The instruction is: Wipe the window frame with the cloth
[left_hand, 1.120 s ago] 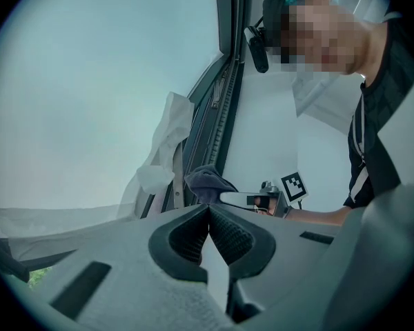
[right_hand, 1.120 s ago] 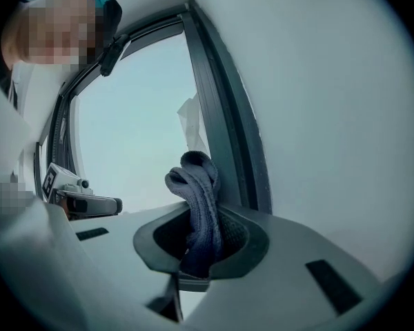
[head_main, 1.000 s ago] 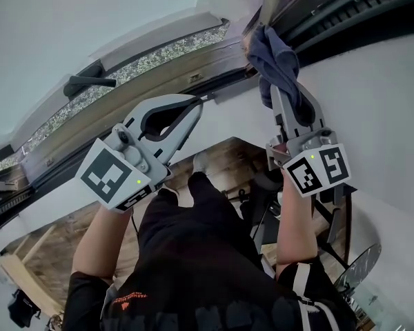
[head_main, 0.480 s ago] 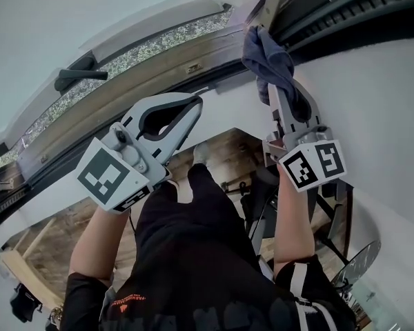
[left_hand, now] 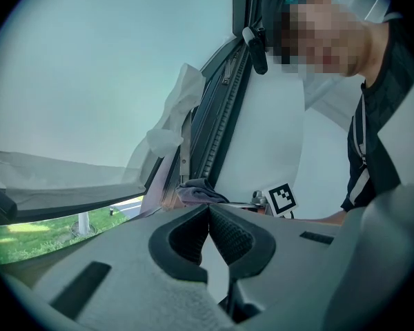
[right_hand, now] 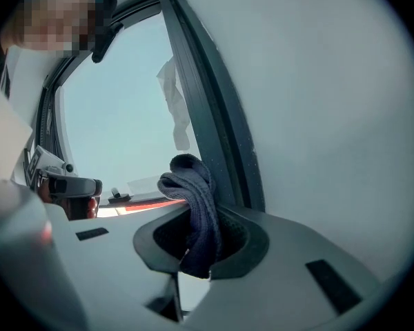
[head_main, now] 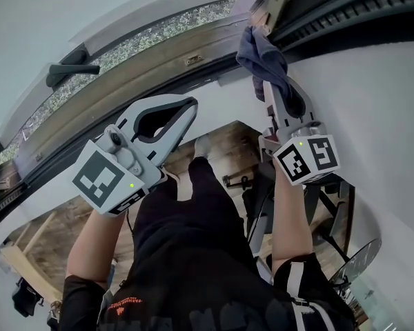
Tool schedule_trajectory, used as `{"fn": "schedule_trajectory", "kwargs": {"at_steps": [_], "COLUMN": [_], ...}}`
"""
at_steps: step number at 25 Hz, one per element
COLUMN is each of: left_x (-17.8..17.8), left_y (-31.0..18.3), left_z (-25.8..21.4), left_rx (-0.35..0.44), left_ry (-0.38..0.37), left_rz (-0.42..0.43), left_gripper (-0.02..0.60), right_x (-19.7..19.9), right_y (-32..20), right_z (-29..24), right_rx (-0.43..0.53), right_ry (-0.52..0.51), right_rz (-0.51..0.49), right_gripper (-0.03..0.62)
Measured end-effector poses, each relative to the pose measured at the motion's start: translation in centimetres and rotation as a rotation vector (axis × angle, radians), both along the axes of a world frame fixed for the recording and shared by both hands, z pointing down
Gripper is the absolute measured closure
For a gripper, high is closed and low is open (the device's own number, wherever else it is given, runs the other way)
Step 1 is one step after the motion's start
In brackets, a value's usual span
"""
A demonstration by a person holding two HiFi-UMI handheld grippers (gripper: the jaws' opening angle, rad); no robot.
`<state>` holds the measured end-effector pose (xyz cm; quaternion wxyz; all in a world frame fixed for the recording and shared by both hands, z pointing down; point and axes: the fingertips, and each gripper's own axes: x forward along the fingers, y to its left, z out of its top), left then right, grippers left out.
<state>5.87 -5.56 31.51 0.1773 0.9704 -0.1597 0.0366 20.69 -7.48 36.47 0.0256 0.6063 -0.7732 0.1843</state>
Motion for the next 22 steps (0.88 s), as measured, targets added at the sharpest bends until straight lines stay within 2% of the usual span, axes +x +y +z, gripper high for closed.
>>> {"fn": "schedule_trajectory", "kwargs": {"at_steps": [13,22], "left_x": [0.0,-0.1], "left_y": [0.5,0.8], "left_z": [2.2,2.6], "left_rx": [-0.031,-0.039], "left_ry": [-0.021,-0.021], "left_rz": [0.000,-0.006], "left_gripper": [0.561,0.561], "right_x": [0.8,0.7], "right_y": [-0.7,-0.9], "right_z": [3.1,3.9], "right_rx": [-0.013,-0.027], "right_ry": [-0.016,-0.015], "right_rz": [0.066,0.065], "right_gripper": [0.551,0.550]}}
